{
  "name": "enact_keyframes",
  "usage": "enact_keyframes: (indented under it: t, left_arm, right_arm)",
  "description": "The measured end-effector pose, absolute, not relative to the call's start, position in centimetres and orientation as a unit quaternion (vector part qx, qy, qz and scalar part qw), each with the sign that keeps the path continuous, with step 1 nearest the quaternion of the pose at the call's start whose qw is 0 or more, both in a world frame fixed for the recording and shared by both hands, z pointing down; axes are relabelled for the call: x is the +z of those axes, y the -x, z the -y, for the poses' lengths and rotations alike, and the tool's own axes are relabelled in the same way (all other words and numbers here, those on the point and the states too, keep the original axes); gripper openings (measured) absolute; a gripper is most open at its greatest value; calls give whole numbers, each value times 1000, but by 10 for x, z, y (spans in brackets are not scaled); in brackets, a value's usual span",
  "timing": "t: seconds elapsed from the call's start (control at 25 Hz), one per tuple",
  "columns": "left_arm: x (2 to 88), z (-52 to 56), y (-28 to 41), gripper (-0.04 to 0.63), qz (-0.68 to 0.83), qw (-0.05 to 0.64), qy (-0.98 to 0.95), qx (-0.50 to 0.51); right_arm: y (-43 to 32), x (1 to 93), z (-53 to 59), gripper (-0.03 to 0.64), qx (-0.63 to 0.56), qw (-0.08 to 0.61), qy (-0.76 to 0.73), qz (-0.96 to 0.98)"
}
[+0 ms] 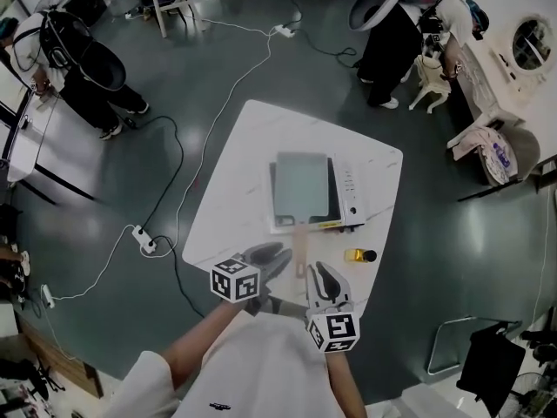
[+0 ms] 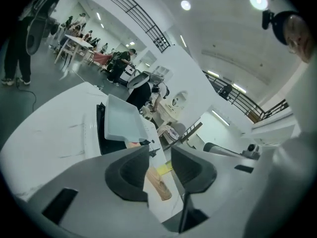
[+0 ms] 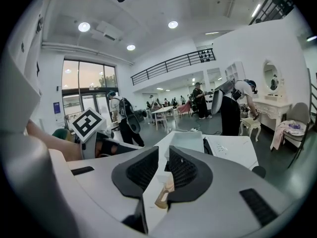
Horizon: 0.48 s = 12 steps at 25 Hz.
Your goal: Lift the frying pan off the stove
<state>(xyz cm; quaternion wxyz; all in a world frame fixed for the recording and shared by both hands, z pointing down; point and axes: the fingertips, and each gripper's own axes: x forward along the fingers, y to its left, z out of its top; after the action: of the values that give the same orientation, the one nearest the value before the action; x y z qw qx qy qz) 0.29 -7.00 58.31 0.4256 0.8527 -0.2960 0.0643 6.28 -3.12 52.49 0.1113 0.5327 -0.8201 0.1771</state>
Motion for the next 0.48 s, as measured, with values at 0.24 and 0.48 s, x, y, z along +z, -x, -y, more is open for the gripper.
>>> enact_keyframes:
  t: [0.24,0.48]
  left_arm:
    - [618,80,-15,152,278,479,-831,60]
    - [651,90,-28,216,243,525,-813,68]
  right_arm:
    - [-65,537,38,38,158,124,-536,820]
    - [-70,554,36,38,159,137,-534,819]
